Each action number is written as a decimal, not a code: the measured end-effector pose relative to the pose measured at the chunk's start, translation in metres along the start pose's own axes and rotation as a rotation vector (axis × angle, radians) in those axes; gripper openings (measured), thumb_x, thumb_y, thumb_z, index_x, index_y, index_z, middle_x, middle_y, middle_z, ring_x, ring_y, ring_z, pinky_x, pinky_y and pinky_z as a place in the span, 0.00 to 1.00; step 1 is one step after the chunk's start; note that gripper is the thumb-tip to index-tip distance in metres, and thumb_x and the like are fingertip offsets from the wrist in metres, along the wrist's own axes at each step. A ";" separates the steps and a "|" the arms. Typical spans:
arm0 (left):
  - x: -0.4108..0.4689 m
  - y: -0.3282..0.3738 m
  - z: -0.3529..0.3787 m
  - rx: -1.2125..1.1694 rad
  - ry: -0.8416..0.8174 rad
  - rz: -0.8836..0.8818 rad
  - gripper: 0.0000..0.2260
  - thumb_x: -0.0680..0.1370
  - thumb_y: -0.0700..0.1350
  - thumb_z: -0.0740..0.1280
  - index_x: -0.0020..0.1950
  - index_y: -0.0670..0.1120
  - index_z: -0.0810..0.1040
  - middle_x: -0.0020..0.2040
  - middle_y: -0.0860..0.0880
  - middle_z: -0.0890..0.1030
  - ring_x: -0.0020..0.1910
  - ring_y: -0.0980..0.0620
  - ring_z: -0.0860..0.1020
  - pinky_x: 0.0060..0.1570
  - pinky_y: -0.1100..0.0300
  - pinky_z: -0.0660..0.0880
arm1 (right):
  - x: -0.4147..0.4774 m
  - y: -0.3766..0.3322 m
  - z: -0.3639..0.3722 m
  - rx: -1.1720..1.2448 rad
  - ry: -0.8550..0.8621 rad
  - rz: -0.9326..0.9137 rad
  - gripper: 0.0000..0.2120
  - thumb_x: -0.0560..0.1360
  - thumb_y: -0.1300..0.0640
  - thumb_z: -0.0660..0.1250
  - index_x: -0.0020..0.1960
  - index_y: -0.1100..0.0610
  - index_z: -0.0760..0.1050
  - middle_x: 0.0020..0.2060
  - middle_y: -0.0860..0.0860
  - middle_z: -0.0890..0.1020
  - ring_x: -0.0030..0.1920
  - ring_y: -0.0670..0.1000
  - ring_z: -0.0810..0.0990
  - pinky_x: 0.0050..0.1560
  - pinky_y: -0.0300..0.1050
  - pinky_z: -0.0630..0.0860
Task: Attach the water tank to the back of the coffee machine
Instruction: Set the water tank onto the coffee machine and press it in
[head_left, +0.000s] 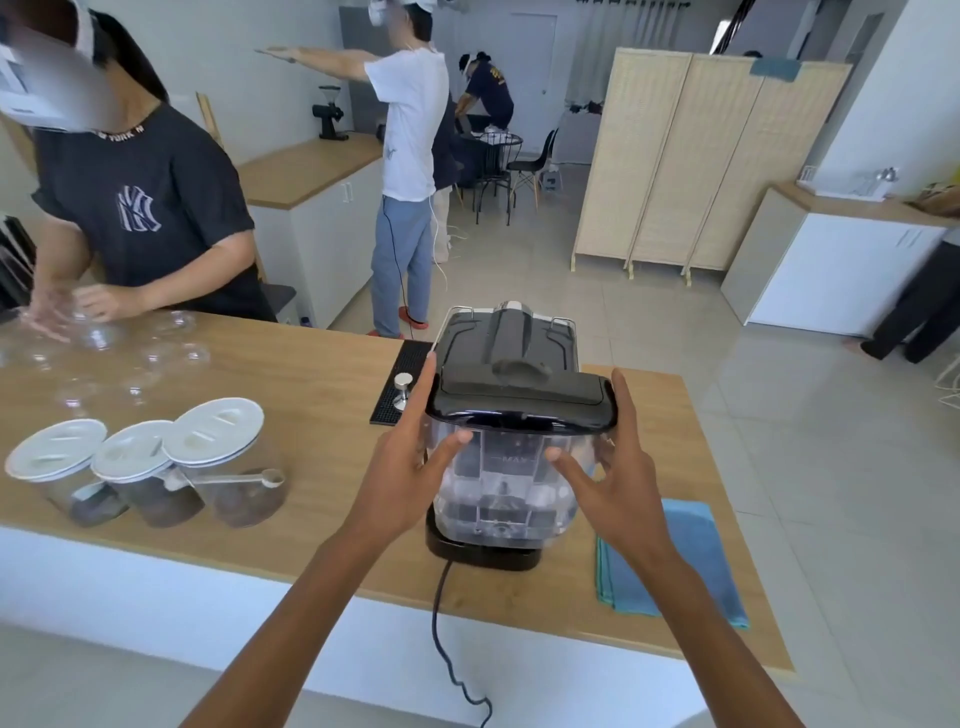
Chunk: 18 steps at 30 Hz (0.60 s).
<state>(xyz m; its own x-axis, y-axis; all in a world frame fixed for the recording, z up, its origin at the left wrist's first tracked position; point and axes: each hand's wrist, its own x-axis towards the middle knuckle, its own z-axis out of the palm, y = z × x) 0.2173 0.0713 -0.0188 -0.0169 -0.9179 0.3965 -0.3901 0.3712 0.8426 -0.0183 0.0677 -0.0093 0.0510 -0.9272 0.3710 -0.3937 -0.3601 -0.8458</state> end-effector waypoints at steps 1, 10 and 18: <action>0.001 -0.002 -0.002 0.000 -0.010 0.003 0.35 0.78 0.59 0.65 0.78 0.65 0.47 0.58 0.66 0.76 0.49 0.52 0.68 0.51 0.53 0.68 | 0.002 -0.001 0.003 -0.010 0.000 0.003 0.49 0.69 0.39 0.72 0.79 0.38 0.45 0.72 0.42 0.72 0.69 0.44 0.73 0.70 0.52 0.71; 0.011 0.005 -0.007 0.096 0.006 0.046 0.36 0.81 0.46 0.65 0.79 0.56 0.43 0.67 0.28 0.67 0.31 0.66 0.70 0.33 0.68 0.69 | 0.012 0.009 0.021 -0.079 0.015 0.014 0.48 0.72 0.46 0.73 0.78 0.35 0.42 0.63 0.25 0.70 0.62 0.31 0.72 0.61 0.28 0.67; 0.016 -0.004 -0.012 0.122 -0.024 -0.010 0.35 0.81 0.48 0.64 0.79 0.59 0.44 0.66 0.28 0.68 0.48 0.40 0.79 0.44 0.51 0.74 | 0.008 0.014 0.033 -0.115 0.039 0.040 0.47 0.72 0.43 0.71 0.79 0.38 0.41 0.73 0.43 0.70 0.69 0.46 0.72 0.68 0.46 0.70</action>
<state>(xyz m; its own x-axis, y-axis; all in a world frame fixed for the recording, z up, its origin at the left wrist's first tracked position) 0.2295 0.0571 -0.0113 -0.0340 -0.9252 0.3778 -0.4991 0.3433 0.7957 0.0074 0.0523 -0.0311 -0.0021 -0.9350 0.3546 -0.4971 -0.3067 -0.8117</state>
